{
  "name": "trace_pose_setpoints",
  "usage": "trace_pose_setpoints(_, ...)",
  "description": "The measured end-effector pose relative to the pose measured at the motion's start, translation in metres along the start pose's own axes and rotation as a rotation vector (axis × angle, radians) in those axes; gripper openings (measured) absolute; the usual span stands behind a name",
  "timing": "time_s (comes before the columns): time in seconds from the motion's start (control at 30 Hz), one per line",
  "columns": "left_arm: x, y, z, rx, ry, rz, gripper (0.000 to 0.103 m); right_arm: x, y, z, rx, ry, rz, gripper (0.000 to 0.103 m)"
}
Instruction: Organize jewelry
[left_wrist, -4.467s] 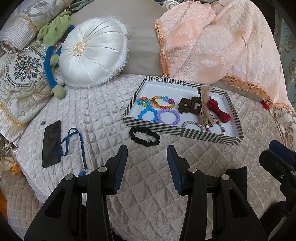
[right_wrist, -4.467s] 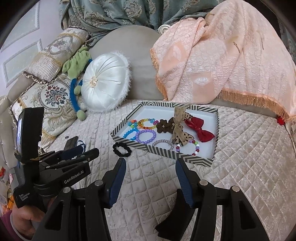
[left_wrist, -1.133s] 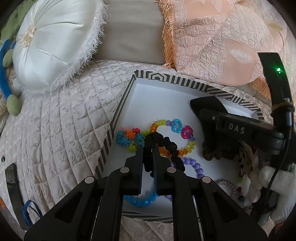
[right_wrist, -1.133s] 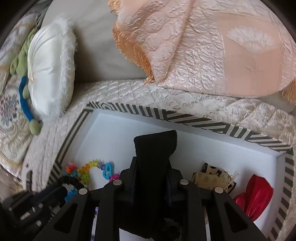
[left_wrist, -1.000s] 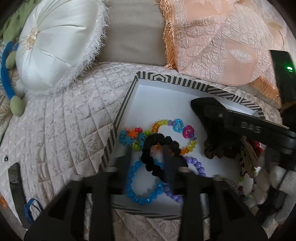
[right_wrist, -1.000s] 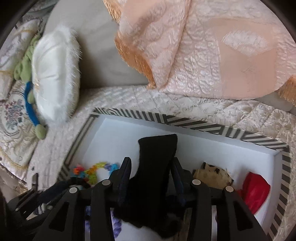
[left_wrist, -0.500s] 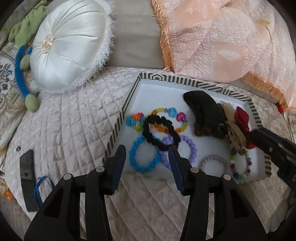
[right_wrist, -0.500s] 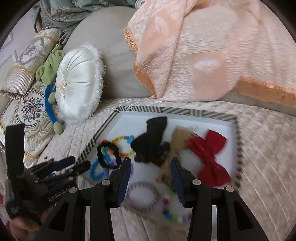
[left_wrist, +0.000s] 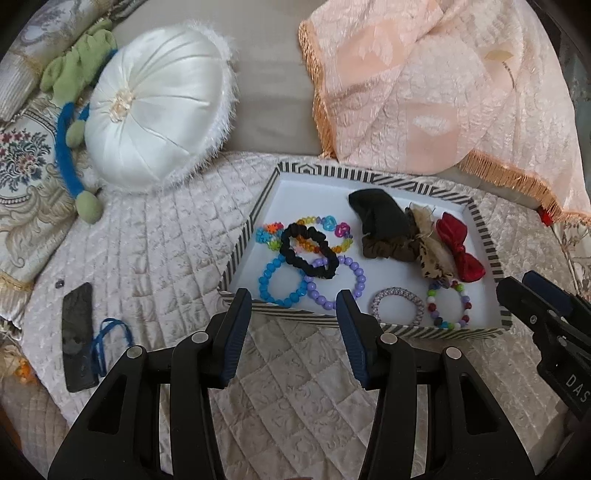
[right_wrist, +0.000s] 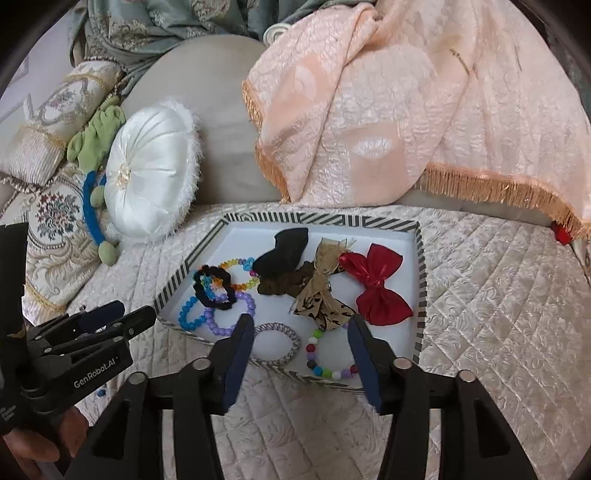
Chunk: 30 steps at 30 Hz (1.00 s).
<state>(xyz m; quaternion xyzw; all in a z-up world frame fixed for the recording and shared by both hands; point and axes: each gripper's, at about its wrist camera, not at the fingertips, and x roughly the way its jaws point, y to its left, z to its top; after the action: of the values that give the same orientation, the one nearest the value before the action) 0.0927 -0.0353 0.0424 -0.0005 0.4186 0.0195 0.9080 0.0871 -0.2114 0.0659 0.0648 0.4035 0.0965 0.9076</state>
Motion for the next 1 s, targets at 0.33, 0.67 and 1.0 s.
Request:
trace_pose_setpoints(0.33,-0.036,-0.001,0.001,-0.022,-0.067,0.017,0.047,-0.027,0.012,0.004,-0.007,-0.048,0.003,0.054)
trace_pose_setpoints(0.67,-0.052,-0.009,0.000,-0.011,-0.090,0.022,0.047,-0.043,0.020,0.001,-0.029,-0.074,0.001,0.059)
trace_pose_setpoints(1.0,-0.058,-0.012,-0.002,-0.009,-0.102,0.032,0.047,-0.047,0.018,-0.002,-0.029,-0.074,-0.001,0.060)
